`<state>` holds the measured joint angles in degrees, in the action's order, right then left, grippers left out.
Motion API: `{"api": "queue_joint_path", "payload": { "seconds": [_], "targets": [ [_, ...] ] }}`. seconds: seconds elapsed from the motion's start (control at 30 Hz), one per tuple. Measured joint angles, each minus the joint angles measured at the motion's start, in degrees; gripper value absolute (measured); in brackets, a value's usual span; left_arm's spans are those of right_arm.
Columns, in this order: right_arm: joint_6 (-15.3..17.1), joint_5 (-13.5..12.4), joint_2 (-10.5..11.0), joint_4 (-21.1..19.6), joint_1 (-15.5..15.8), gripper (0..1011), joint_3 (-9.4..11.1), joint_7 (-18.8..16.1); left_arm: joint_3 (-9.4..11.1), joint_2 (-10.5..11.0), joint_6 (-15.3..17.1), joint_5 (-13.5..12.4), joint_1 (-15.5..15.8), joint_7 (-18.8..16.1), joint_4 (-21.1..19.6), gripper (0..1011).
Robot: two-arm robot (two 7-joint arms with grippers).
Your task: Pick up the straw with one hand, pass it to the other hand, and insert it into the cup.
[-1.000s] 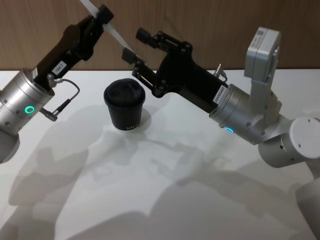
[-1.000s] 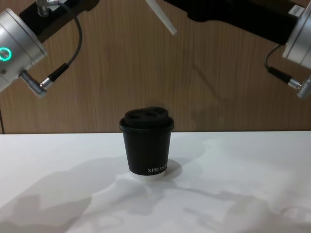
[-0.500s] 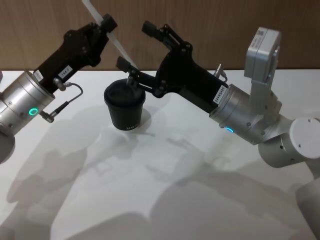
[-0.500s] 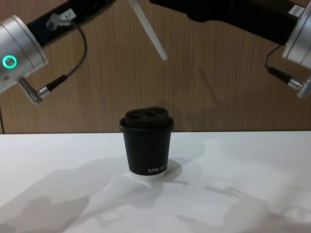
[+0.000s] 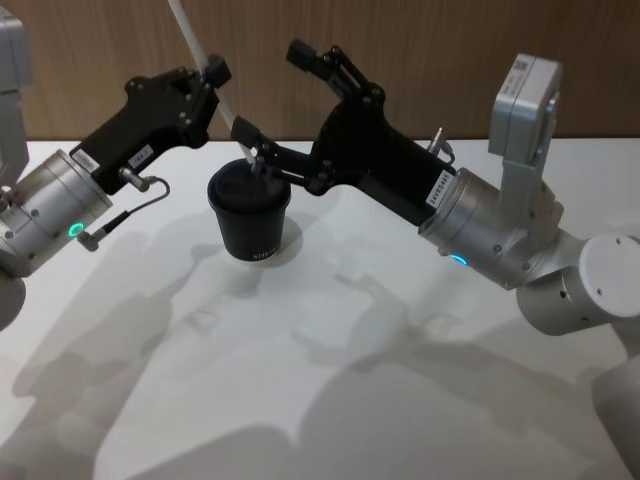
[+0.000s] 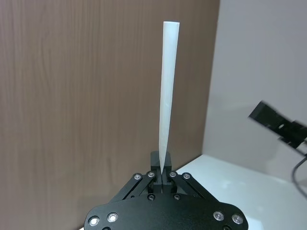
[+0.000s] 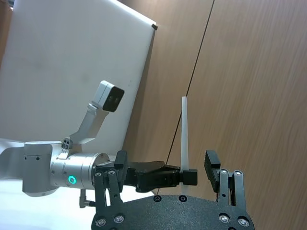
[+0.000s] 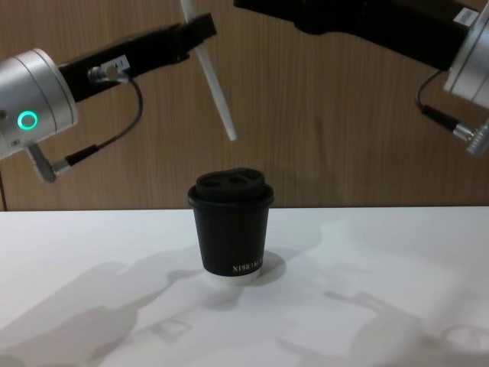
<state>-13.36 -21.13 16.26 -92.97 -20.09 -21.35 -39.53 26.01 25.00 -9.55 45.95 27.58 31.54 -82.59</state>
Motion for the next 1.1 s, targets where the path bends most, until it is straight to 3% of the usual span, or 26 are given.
{"api": "queue_joint_path", "payload": {
  "seconds": [0.37, 0.7, 1.1],
  "targets": [
    [0.0, 0.0, 0.0, 0.0, 0.0, 1001, 0.0, 0.0, 0.6, 0.96, 1.2, -5.95, -0.23, -5.64, -1.13, 2],
    [0.0, 0.0, 0.0, 0.0, 0.0, 1001, 0.0, 0.0, 0.74, 1.66, 2.33, -8.81, -0.55, -7.95, -2.63, 2],
    [0.0, 0.0, 0.0, 0.0, 0.0, 1001, 0.0, 0.0, 0.67, 1.98, 3.53, -10.44, -0.83, -8.99, -3.34, 2]
  ]
}}
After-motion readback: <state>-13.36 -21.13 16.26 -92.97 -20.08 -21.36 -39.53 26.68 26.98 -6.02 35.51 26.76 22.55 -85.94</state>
